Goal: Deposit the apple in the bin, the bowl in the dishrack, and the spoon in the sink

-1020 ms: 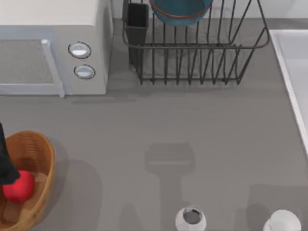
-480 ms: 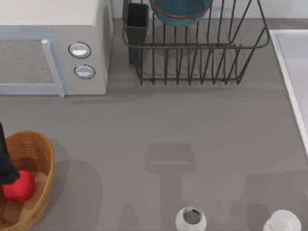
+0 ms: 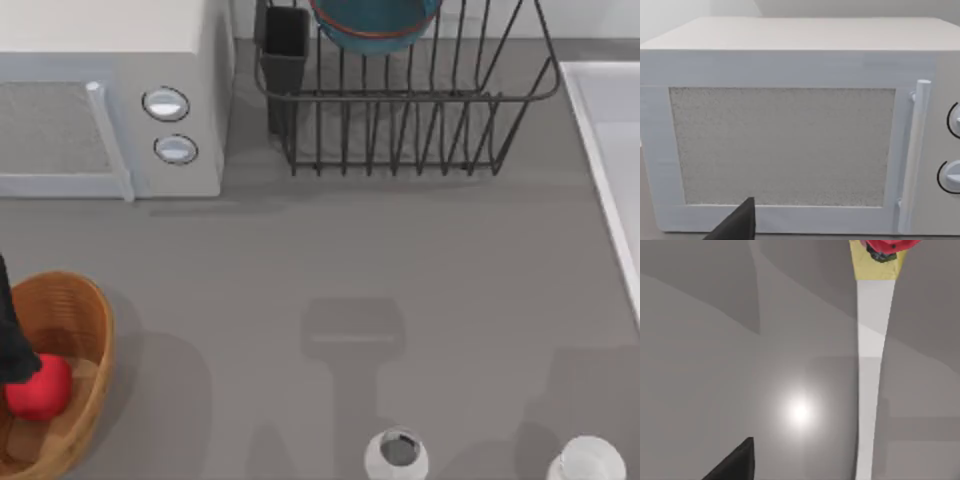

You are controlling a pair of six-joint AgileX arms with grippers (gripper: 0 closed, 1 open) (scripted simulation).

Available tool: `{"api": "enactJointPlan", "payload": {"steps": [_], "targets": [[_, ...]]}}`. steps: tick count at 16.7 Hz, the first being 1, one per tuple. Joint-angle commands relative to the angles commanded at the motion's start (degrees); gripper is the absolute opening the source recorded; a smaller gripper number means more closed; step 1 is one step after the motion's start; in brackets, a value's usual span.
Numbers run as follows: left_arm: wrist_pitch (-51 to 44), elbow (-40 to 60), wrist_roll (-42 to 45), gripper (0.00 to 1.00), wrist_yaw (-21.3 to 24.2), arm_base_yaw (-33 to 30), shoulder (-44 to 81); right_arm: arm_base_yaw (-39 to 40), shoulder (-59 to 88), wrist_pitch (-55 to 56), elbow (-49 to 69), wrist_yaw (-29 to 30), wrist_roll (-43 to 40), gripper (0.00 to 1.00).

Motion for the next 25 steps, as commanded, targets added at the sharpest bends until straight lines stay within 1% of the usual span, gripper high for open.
{"api": "enactJointPlan", "payload": {"steps": [5, 7, 11, 24, 25], "targets": [[0.0, 0.0, 0.0, 1.0, 0.0, 0.0, 0.0, 0.1, 6.64, 14.32, -7.37, 0.0, 0.18, 1.0], [0.0, 0.0, 0.0, 1.0, 0.0, 0.0, 0.0, 0.12, 7.84, 16.53, -8.7, 0.01, 0.21, 1.0], [0.0, 0.0, 0.0, 1.0, 0.0, 0.0, 0.0, 0.12, 7.95, 16.73, -8.81, 0.01, 0.21, 1.0], [0.0, 0.0, 0.0, 1.0, 0.0, 0.0, 0.0, 0.12, 7.95, 16.73, -8.81, 0.01, 0.21, 0.02], [0.0, 0.0, 0.0, 1.0, 0.0, 0.0, 0.0, 0.12, 7.95, 16.73, -8.81, 0.01, 0.21, 0.0]]}}
